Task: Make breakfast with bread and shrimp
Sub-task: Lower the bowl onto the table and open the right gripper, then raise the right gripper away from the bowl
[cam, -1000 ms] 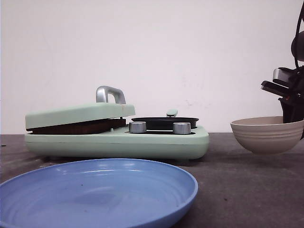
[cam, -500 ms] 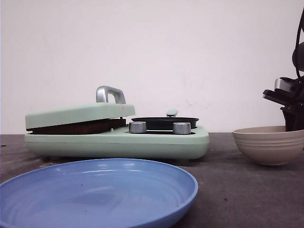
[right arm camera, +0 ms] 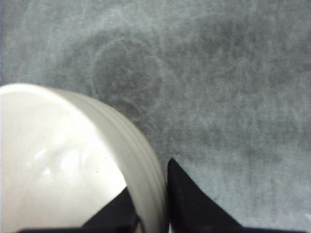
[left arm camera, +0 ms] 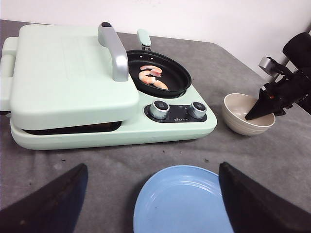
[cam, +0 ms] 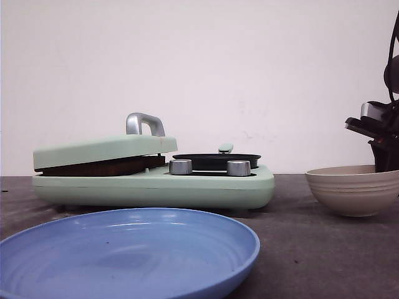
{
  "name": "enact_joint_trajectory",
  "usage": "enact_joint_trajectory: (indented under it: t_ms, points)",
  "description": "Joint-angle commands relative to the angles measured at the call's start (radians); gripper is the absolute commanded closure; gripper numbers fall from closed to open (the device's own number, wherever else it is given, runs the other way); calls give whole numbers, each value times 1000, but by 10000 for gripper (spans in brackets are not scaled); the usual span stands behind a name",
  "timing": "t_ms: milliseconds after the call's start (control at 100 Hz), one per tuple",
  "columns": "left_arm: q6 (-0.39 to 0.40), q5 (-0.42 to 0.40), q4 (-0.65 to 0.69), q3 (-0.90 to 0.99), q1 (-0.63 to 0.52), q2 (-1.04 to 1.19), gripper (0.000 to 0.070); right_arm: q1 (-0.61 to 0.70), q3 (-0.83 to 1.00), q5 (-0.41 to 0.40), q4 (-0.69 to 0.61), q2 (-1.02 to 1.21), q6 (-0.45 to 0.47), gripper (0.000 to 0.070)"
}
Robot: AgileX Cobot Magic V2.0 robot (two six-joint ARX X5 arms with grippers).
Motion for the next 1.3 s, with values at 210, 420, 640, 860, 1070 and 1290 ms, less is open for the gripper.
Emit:
enact_joint_trajectory:
  t_ms: [210,420,640,860,1070,1290]
  points:
    - [-3,-2,8,8,-3,1,230,-2,10,-2,-2,20,-8,542]
    - [-3,-2,8,8,-3,1,230,-6,11,-2,0,19,-13,392]
    - [-3,-2,8,8,-3,1,230,-24,11,-2,-3,16,-12,308]
    - [-3,-2,8,8,-3,1,230,-60,17,-3,-10,-10,-15,276]
    - [-3,-2,8,8,-3,1,230,-92,22,-60,-13,-71,-11,276]
    - [-3,-2,8,8,-3,1,230,-92,22,-150,-10,-165,15,276]
